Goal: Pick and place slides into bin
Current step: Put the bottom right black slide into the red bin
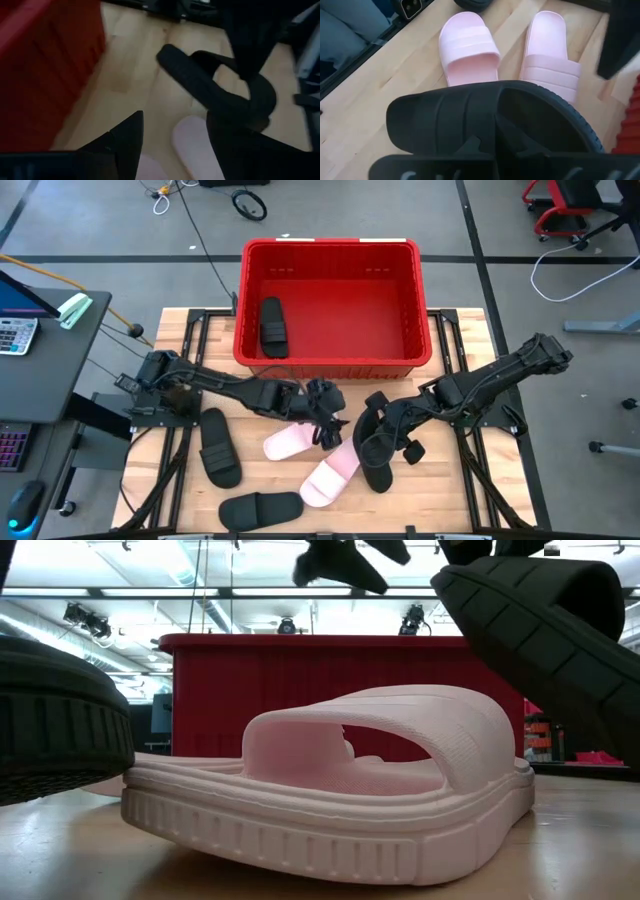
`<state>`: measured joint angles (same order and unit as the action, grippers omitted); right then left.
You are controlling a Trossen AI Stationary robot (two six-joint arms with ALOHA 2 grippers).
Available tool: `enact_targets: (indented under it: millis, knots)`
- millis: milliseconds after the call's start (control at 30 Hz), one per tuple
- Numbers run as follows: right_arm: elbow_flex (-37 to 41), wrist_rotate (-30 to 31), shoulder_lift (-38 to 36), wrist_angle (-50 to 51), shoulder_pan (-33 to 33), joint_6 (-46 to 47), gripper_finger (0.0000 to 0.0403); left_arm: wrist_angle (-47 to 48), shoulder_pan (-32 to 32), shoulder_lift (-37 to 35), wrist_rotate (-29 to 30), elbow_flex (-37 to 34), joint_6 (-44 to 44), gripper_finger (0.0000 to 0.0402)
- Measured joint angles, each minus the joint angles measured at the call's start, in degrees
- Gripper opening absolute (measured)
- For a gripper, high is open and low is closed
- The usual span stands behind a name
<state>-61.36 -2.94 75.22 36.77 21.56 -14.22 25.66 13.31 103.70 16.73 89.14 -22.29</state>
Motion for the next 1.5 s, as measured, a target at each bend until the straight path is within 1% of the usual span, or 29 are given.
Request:
enact_targets:
  millis: [67,167,300,533,700,933,1267,1400,1500]
  knots:
    - [0.0,-0.1,0.0,0.0,0.0,-0.2,0.0000,-0.8,-0.5,0.2,-2.5,-0.1,1.8,0.0232]
    - [0.0,-0.3,0.0,0.0,0.0,-0.4,0.0000,-4.7,-0.8,0.3,-6.1,0.0,3.3,0.0241]
    - [0.0,-0.4,0.0,-0.1,0.0,-0.4,0.0000,-5.2,-1.2,0.4,-8.6,0.0,3.4,0.0251]
    - [0.1,-0.5,0.0,-0.7,0.0,-0.5,0.0000,-5.3,-2.0,0.4,-8.5,0.0,2.3,0.0267]
    - [0.1,-0.5,0.0,-0.8,0.0,-0.6,0.0000,-5.6,-2.3,2.0,-8.6,-0.1,1.9,0.0268]
    - [0.2,-0.5,0.1,-1.0,0.1,-0.6,0.0000,-11.8,-2.3,5.9,-9.2,0.0,2.0,0.0268]
    - [0.2,-0.6,0.1,-1.1,0.1,-0.7,0.0000,-13.4,-3.1,6.1,-9.3,0.0,2.1,0.0268]
    - [0.2,-0.5,0.1,-1.4,0.1,-0.9,0.0000,-15.3,-3.3,7.3,-9.6,0.0,2.1,0.0260]
    - [0.2,-0.5,0.1,-1.6,0.1,-0.9,0.0000,-15.9,-3.3,8.0,-9.6,0.0,2.0,0.0245]
